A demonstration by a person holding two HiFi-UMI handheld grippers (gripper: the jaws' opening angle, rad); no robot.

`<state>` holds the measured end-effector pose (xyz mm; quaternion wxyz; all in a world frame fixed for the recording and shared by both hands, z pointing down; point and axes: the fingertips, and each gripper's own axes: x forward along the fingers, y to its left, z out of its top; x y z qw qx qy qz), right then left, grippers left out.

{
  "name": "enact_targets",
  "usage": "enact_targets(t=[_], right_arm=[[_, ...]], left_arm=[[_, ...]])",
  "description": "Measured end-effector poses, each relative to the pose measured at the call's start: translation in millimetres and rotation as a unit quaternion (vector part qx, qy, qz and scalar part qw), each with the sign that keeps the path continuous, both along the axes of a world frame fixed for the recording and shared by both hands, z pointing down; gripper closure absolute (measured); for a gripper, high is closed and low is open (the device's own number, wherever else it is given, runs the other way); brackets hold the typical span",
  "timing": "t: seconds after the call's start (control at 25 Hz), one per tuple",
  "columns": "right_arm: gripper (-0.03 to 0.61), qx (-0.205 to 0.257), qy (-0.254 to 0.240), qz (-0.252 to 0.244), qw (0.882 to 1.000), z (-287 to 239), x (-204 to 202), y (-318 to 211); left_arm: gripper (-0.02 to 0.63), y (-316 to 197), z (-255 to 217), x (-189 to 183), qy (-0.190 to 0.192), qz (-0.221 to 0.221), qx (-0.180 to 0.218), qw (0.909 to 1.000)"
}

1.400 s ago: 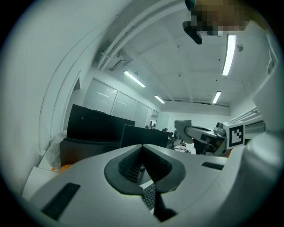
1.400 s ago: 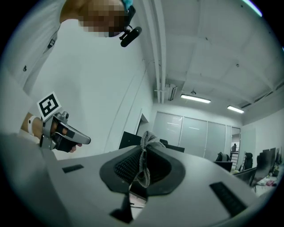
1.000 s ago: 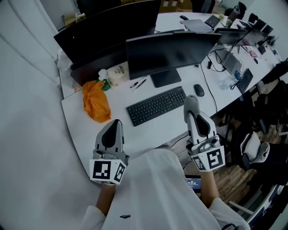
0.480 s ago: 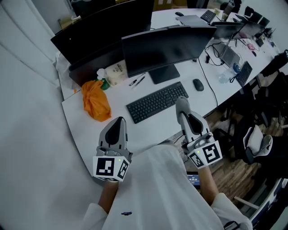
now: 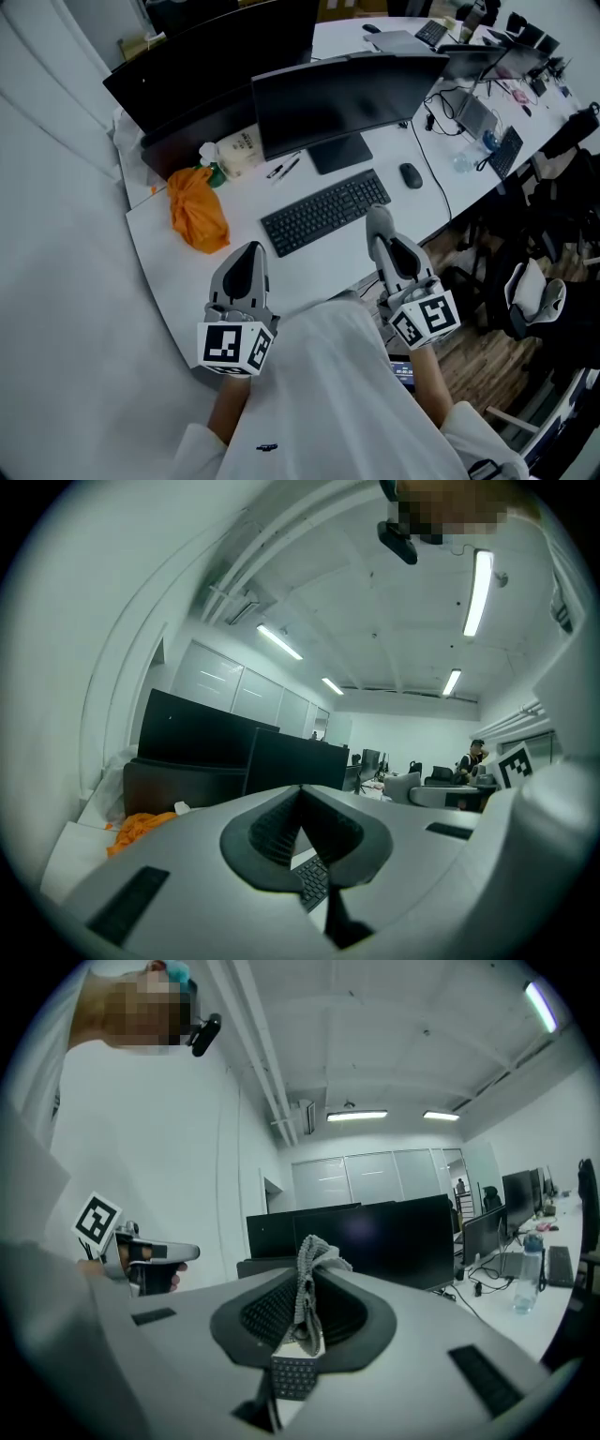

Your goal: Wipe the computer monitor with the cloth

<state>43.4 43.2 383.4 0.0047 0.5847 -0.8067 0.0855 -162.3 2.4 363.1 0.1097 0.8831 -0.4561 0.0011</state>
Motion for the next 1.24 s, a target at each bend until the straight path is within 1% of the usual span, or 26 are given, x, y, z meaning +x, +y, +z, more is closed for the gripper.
enact_targets(t=[0.08,0.32,0.52,0.8,1.0,1.24], right_arm=[[0.541,-0.003,0.017,0.004,1.000,2.2,1.5,1.3],[0.545,-0.003,0.044,0.004,0.999,2.6,-0.6,3.2],[0.548,-0.001,0.038,0.007,0.999,-0.1,-2.3,-0.5],[0.548,-0.005,0.045,0.008,0.999,-1.0,-4.6,2.6],[0.548,-0.001,0.054,0.009,0.998,-3.5,-6.0,5.3],[0.549,-0.003,0.052,0.008,0.999,-6.6,-6.8,5.1]], left_arm=[[0.595,0.3,-0.3,1.6,-0.002,0.002,-0.002,1.0000],[0.595,0.3,0.1,7.0,-0.002,0.011,-0.003,0.9999],[0.595,-1.0,1.6,7.9,-0.001,0.018,-0.007,0.9998],[0.595,1.2,6.8,8.6,0.000,0.026,-0.017,0.9995],[0.595,1.9,4.4,14.8,-0.001,0.041,-0.012,0.9991],[0.595,3.7,3.2,17.5,0.002,0.041,-0.015,0.9991]])
